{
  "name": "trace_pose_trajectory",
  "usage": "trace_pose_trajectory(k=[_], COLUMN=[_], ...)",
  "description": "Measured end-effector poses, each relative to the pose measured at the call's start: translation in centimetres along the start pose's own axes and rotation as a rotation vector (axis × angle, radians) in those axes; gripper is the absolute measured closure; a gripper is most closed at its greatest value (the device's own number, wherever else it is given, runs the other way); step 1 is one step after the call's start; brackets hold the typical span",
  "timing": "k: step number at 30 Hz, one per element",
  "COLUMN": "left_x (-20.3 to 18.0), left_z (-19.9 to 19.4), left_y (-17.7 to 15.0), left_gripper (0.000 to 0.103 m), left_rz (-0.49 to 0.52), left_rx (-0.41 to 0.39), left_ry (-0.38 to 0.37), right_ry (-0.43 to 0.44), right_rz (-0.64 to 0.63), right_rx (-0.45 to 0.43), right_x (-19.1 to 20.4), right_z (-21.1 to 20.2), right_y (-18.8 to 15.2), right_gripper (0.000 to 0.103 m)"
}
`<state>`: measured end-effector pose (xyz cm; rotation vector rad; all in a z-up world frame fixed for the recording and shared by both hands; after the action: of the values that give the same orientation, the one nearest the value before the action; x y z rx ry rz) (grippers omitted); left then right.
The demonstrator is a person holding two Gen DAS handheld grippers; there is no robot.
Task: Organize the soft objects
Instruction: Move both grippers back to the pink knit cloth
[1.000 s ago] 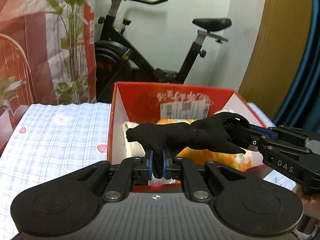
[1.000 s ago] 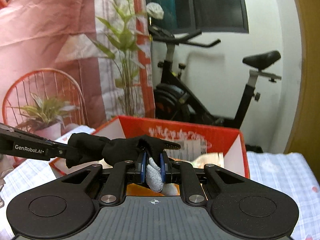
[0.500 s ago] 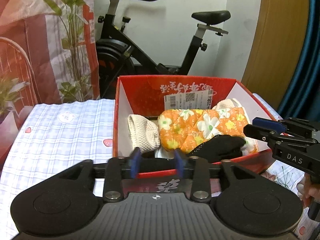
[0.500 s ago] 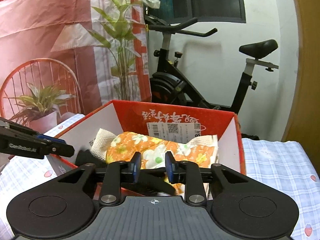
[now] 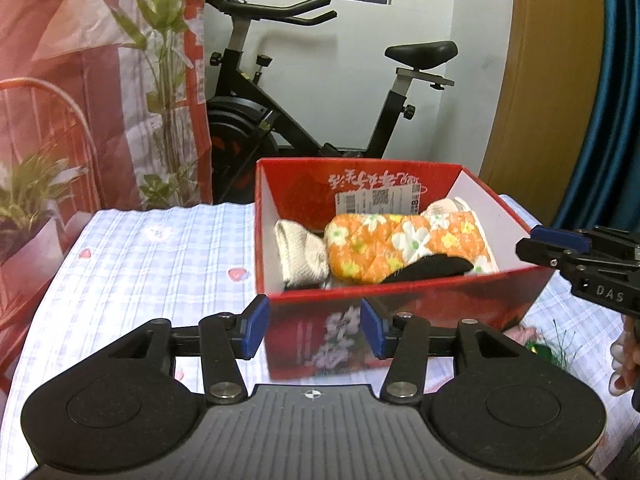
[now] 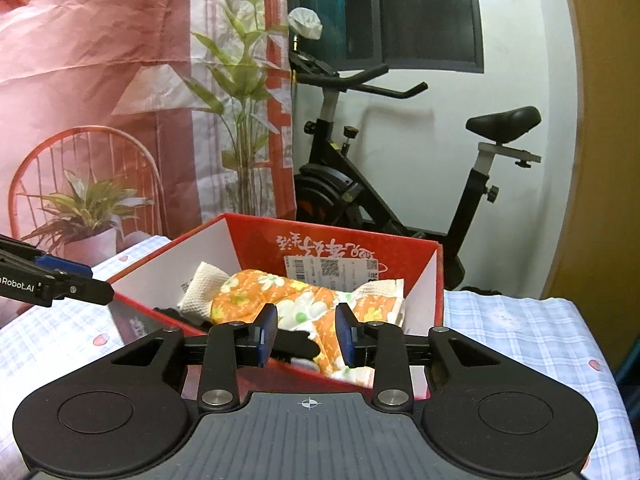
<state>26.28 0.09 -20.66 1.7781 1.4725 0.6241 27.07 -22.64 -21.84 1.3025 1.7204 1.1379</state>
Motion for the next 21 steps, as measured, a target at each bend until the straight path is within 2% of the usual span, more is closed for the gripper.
trace_pose_trajectory(k=[9, 12, 15, 21], left_x=[0.7, 0.9, 0.9, 1.1], left_z=[-0.1, 0.9, 1.7, 3.3], left_y=[-4.3, -6.2, -7.7, -9.7], left_gripper=[0.044, 0.043, 0.034, 0.034], left_rz=[-0.044, -0.070, -0.077, -0.105], left_rx=[0.065, 0.107, 0.132, 0.162], left_ry=[0.009, 0.017, 0.028, 0.022], right_ry=[0.031, 0.038, 0.043, 0.031], right_rz=[-0.015, -0.011, -0.001, 0.012], right_rx=[0.014, 0.035, 0.064, 0.126], right_x=[1.7, 2.3, 2.8, 3.4], right_z=[-2.5, -2.4, -1.8, -0.5], right_y=[-2.5, -3.7, -5.1, -7.6], right_gripper=[0.074, 0.074, 0.074, 0.074])
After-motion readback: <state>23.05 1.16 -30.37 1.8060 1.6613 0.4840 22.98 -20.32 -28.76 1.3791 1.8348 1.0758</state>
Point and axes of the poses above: each gripper's, at about its wrist camera, not at the fingertips, and z roughly the way its jaws point, x to its left, y to its top, the point moved 7 cm from there along z, roughly the way its jaws point, and after that the axes turned 5 degrees about -z, right-handed, at the moved point
